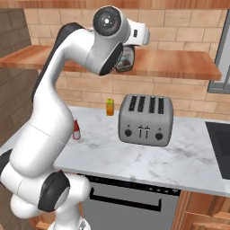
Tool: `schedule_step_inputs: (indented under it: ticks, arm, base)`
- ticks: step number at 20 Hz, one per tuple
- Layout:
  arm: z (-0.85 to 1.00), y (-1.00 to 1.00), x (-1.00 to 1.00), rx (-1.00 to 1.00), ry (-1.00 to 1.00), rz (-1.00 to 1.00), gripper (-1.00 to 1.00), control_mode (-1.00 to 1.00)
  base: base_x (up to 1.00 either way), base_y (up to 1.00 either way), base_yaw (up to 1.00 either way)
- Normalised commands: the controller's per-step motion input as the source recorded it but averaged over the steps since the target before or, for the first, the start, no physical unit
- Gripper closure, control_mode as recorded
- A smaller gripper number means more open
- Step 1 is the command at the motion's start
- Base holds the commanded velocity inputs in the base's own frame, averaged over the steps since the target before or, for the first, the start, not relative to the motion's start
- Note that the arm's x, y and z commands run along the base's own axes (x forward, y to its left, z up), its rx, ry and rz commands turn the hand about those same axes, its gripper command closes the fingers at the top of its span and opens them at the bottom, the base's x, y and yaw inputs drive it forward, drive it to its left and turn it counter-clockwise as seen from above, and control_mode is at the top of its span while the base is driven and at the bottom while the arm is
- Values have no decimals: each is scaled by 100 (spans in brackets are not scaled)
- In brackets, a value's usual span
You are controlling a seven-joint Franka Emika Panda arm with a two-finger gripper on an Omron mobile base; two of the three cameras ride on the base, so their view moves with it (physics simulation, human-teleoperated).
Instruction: Pick the syrup bottle and ketchup from the counter and place them in the cabinet.
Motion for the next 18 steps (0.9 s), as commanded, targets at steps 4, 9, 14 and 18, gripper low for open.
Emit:
schedule_step_inputs:
  ticks: [4,9,14,18]
  arm:
    - [0,1,12,0,3,0,100,-100]
    - [0,0,21,0,3,-3,100,-100]
    - [-3,0,27,1,2,-3,100,-100]
    - [2,0,35,5,0,-7,100,-100]
  base:
    - [0,0,0]
    - [0,0,0]
    - [0,0,0]
    - [0,0,0]
